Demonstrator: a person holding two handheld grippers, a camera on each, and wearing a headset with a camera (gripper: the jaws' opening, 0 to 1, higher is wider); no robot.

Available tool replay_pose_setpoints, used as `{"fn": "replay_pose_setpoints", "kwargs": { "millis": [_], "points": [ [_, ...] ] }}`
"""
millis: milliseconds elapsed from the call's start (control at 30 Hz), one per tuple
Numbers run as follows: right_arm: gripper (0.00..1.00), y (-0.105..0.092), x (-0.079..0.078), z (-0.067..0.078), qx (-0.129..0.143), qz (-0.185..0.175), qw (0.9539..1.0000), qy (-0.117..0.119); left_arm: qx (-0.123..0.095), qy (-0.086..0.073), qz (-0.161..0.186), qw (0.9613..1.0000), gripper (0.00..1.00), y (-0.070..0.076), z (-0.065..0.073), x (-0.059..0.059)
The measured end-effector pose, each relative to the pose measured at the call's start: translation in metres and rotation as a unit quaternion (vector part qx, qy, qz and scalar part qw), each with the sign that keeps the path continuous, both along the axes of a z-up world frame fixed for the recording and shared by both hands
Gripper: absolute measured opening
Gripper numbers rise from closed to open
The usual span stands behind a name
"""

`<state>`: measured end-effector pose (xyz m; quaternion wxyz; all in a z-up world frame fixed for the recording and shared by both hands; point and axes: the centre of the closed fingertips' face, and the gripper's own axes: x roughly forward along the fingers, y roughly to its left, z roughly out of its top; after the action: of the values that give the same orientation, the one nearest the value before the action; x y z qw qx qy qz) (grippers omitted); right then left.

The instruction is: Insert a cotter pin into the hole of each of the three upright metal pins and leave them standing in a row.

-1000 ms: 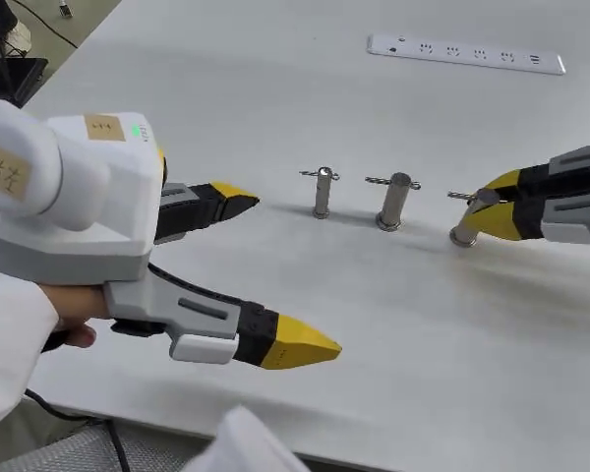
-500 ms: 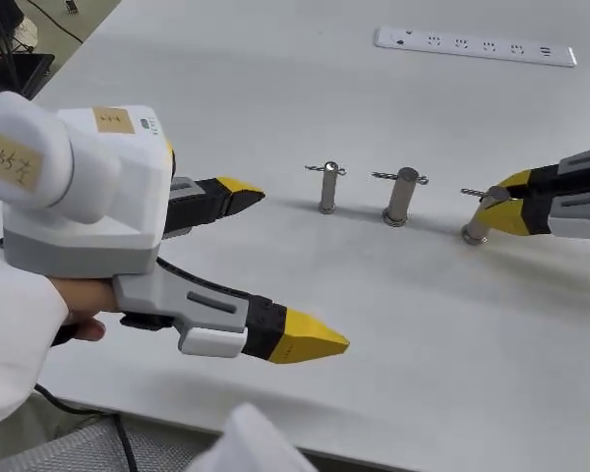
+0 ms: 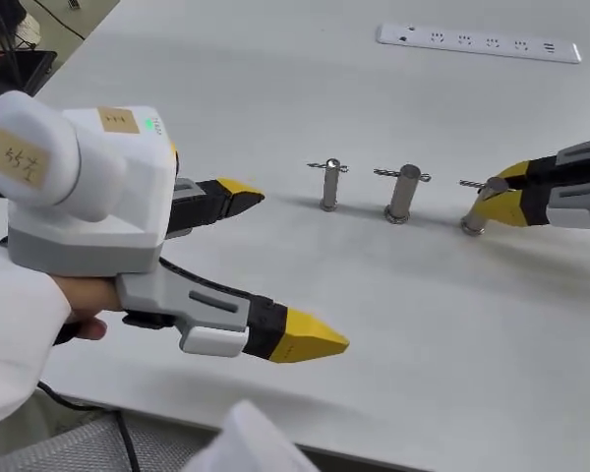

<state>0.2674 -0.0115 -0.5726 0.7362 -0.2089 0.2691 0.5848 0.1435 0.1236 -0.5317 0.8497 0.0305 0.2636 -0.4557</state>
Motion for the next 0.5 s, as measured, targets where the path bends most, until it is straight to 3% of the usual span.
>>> {"fn": "replay_pose_setpoints", "kwargs": {
  "millis": [300,333,400,433,500],
  "points": [
    [0.09,0.002,-0.003,0.001,-0.004,-0.002,1.0,0.001,0.0,0.001,-0.002,1.0,0.99,-0.002,0.0,0.0],
    [0.1,-0.001,-0.003,-0.003,-0.016,-0.009,0.9998,0.006,0.0,0.0,-0.001,1.0,0.99,-0.002,0.0,0.0],
    [0.24,-0.005,-0.002,-0.011,-0.034,-0.02,0.9992,-0.002,-0.001,-0.001,0.0,1.0,0.99,-0.002,0.001,0.0],
    [0.31,-0.01,-0.001,-0.017,-0.032,-0.029,0.9991,0.002,-0.002,-0.001,0.002,1.0,0.99,-0.002,0.001,0.0],
    [0.4,-0.01,-0.002,-0.013,-0.017,-0.041,0.999,0.003,-0.003,-0.003,0.005,1.0,0.99,-0.001,0.002,0.001]
  ]
}}
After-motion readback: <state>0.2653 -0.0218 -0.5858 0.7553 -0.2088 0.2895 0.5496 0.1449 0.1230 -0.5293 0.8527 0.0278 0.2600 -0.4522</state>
